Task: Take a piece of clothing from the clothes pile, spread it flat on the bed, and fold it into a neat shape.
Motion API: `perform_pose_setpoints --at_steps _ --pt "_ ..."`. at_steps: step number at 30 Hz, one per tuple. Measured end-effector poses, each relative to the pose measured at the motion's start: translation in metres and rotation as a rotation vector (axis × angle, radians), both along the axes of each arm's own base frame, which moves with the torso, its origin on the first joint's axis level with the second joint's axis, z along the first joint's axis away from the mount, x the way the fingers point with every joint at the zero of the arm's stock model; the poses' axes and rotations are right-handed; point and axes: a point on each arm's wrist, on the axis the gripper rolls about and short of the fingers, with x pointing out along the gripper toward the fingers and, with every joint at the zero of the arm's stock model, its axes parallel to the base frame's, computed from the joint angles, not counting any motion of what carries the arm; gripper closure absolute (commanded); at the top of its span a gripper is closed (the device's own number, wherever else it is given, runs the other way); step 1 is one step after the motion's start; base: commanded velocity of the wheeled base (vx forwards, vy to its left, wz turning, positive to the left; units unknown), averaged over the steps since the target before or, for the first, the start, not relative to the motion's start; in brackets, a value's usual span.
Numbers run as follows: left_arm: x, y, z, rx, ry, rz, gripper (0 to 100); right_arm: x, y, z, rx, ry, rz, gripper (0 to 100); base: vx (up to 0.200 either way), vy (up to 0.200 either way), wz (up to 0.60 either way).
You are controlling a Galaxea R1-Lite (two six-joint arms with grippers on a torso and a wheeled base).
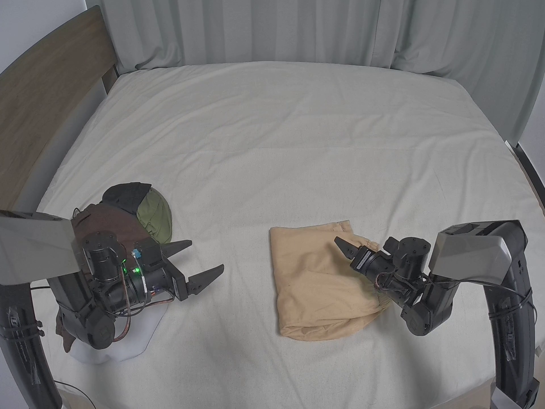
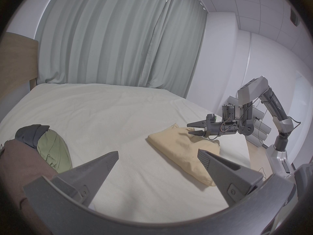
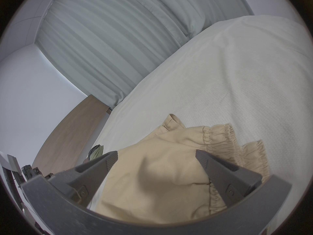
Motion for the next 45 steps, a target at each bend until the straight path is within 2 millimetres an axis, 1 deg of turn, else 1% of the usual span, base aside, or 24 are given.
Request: perform_pose_setpoints --at_steps 4,8,11,15,18,21,26,32,38,45 --pt "0.0 0.0 0.001 0.0 -0.002 -0.001 0 -0.005 0.0 0.011 0.011 -0.005 0.007 0 0.0 0.0 0.0" --pt "-0.001 -0.001 0.002 0.0 -0.008 -0.005 0 -0.016 -0.001 0.033 0.024 -0.026 0.039 0 0.0 0.0 0.0" --pt "-0.002 -0.001 0.005 0.01 -0.025 -0.008 0 -0.032 -0.006 0.044 0.004 -0.014 0.092 0 0.0 0.0 0.0" --pt "-0.003 -0.001 0.008 0.032 -0.06 -0.023 0 -0.06 -0.023 0.047 -0.106 0.008 0.233 0 0.0 0.0 0.0" --pt "-0.004 -0.001 0.012 0.042 -0.086 -0.044 0 -0.075 -0.039 0.047 -0.201 -0.001 0.305 0 0.0 0.0 0.0" --pt "-0.005 0.0 0.017 0.047 -0.11 -0.066 0 -0.086 -0.056 0.046 -0.246 0.012 0.322 0 0.0 0.0 0.0" --pt "-0.007 0.001 0.021 0.049 -0.131 -0.07 0 -0.098 -0.068 0.045 -0.257 0.051 0.309 0 0.0 0.0 0.0" --pt "-0.007 0.001 0.023 0.048 -0.137 -0.071 0 -0.101 -0.076 0.038 -0.264 0.091 0.292 0 0.0 0.0 0.0" --pt "-0.007 0.001 0.024 0.048 -0.138 -0.071 0 -0.1 -0.08 0.022 -0.298 0.127 0.294 0 0.0 0.0 0.0" --pt "-0.007 0.001 0.024 0.048 -0.138 -0.071 0 -0.092 -0.078 0.003 -0.302 0.168 0.298 0 0.0 0.0 0.0"
